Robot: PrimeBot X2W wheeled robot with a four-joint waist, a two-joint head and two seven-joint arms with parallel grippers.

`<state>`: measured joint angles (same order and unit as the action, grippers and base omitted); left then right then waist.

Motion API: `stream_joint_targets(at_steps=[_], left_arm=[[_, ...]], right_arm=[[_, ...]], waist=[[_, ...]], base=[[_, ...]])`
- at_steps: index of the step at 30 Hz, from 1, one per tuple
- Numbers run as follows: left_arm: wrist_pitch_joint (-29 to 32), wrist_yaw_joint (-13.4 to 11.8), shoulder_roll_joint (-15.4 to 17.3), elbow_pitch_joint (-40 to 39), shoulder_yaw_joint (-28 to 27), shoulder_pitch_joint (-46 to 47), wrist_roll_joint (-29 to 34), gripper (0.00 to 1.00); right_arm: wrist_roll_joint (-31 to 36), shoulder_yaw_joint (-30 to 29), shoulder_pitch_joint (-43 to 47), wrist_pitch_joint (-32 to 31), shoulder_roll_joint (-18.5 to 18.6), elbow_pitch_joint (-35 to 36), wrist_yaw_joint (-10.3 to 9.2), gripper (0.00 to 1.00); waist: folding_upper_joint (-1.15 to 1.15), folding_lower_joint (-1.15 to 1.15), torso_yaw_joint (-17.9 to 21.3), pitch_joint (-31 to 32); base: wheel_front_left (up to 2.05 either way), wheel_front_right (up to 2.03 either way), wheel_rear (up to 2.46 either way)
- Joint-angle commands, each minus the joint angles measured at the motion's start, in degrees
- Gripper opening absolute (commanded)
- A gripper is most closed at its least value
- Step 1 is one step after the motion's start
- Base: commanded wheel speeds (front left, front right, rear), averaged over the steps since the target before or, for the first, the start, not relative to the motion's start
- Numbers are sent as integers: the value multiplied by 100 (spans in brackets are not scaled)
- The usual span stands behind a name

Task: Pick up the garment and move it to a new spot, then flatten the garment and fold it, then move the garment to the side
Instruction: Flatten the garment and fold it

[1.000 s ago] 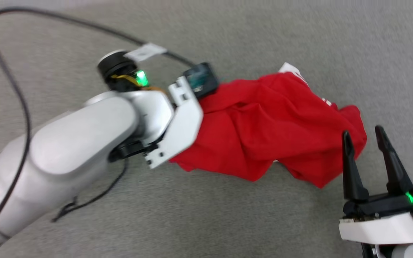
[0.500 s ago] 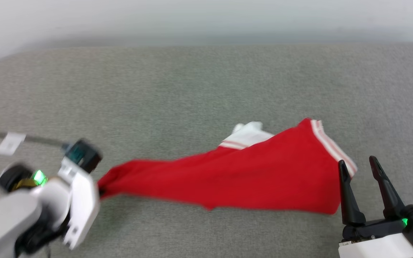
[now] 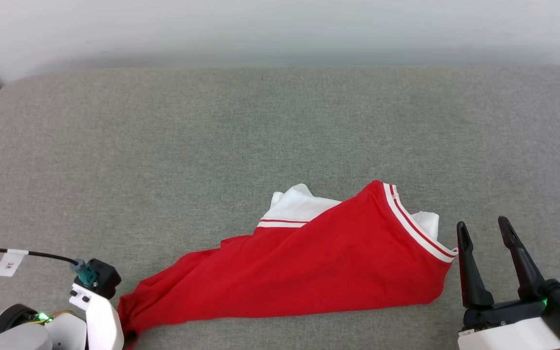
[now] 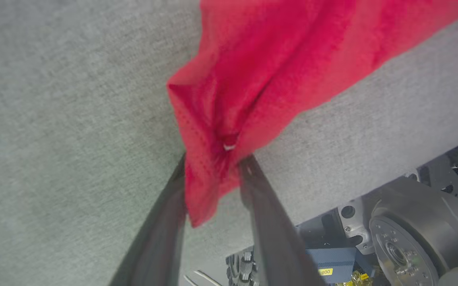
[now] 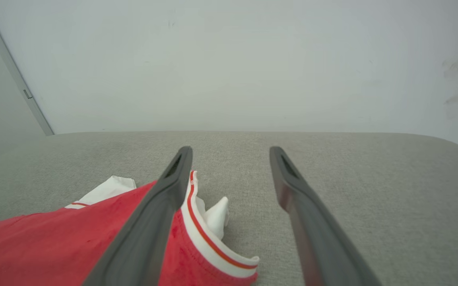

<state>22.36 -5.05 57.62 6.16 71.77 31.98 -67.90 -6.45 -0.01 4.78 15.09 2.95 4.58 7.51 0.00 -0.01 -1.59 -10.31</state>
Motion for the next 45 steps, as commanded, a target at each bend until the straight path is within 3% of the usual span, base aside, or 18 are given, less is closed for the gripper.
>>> stream_joint_targets(at_steps=[1,10,13,21,30,34,42,45], left_arm=[[-43,32,18,25,-3,16,90,100],[21,87,631,-548,-535,904,294,100],[217,178,658,-726,-720,1417,486,100],[1066,458,-61,-672,-829,2732,1013,100],[1757,930,-1347,56,-521,3606,1252,100],[1951,1094,-1741,426,-349,3796,1219,100],[2680,1241,-2063,779,100,3919,1385,100],[3114,1242,-2003,559,151,3775,1498,100]], right_arm=[[34,-39,90,11,-12,-23,-4,100],[-100,-194,149,11,-12,-22,-4,100],[-88,-223,109,11,-13,-6,-4,100],[-74,-120,-111,11,-13,17,-4,100],[-197,46,-407,11,-13,47,-4,100],[-167,146,-568,11,-12,69,-4,100],[-280,190,-780,11,-14,125,-4,100],[-313,191,-867,11,-13,143,-4,100]], waist=[[0,1,-23,68],[0,1,-128,318],[0,1,-125,328],[0,1,173,142],[0,1,716,-402],[0,1,979,-688],[0,1,1337,-1209],[0,1,1421,-1386]], base=[[0,0,0],[0,0,0],[0,0,0],[0,0,0],[0,0,0],[0,0,0],[0,0,0],[0,0,0]])
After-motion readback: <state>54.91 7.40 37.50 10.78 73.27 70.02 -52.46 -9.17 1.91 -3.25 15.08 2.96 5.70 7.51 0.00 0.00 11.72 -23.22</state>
